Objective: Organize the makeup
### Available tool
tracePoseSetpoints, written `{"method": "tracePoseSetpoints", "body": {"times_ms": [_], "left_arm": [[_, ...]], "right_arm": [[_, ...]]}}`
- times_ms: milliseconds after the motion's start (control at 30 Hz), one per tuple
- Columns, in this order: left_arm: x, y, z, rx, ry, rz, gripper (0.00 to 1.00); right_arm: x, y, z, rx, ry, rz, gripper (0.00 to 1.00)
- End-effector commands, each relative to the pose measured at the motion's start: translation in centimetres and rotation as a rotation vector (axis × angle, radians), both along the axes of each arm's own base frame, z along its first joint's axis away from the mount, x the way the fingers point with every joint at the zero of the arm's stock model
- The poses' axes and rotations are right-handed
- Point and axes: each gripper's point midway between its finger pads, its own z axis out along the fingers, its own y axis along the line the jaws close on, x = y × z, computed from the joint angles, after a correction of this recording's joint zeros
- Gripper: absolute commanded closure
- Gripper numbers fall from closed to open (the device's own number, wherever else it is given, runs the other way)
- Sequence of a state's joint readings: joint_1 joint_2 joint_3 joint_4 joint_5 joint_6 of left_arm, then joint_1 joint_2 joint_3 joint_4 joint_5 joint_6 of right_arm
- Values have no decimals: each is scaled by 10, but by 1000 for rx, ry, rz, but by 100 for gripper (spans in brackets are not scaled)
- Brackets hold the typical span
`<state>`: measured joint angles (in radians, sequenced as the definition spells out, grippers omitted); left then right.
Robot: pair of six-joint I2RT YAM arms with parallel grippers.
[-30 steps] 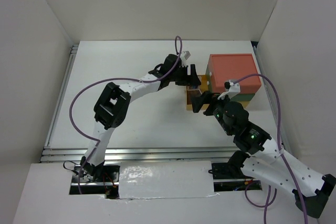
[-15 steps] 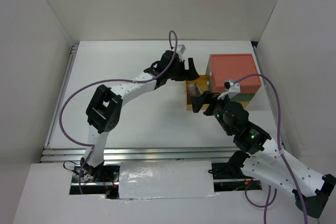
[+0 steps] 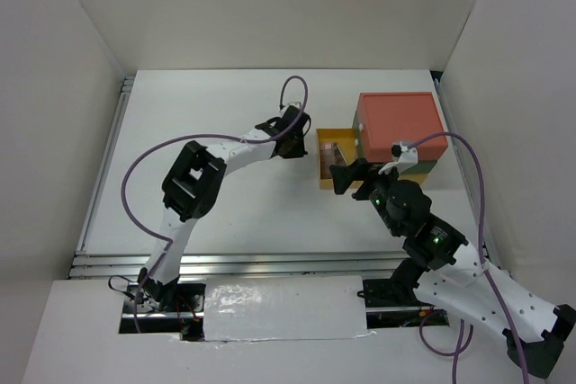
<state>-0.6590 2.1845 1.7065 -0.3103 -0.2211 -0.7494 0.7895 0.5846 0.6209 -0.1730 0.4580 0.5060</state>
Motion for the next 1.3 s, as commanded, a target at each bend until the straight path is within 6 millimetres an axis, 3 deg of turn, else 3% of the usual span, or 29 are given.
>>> {"method": "tracePoseSetpoints", "body": {"times_ms": [0,133,500,533,600,633,767,1100,1233,1267], "left_arm": [[5,-52,21,-147,-88,-205,84],[3,-78,22,-233,-117,-295,87],[9,-132,28,-393,-165,-398,79],[8,-135,18,-394,-150,-402,75],[9,-147,23,-435,-156,-416,70],[9,-151,12,-442,-141,-420,66],[6,-173,23,-516,-168,-457,56],[1,-181,25,-559,-182,-463,41],[5,-161,10,-487,-165,-369,33],[6,-155,20,-474,-176,-343,28]], "right_arm": [[2,-6,19,72,-63,-38,0],[2,-4,17,61,-57,-30,0],[3,-2,15,51,-45,-24,0],[3,-2,15,51,-45,-25,0],[3,-2,14,51,-45,-24,0],[3,-2,14,51,-46,-22,0],[3,1,12,47,-39,-13,0],[4,2,12,46,-37,-9,0],[4,3,11,46,-37,-7,0],[4,3,12,48,-39,-7,0]]}}
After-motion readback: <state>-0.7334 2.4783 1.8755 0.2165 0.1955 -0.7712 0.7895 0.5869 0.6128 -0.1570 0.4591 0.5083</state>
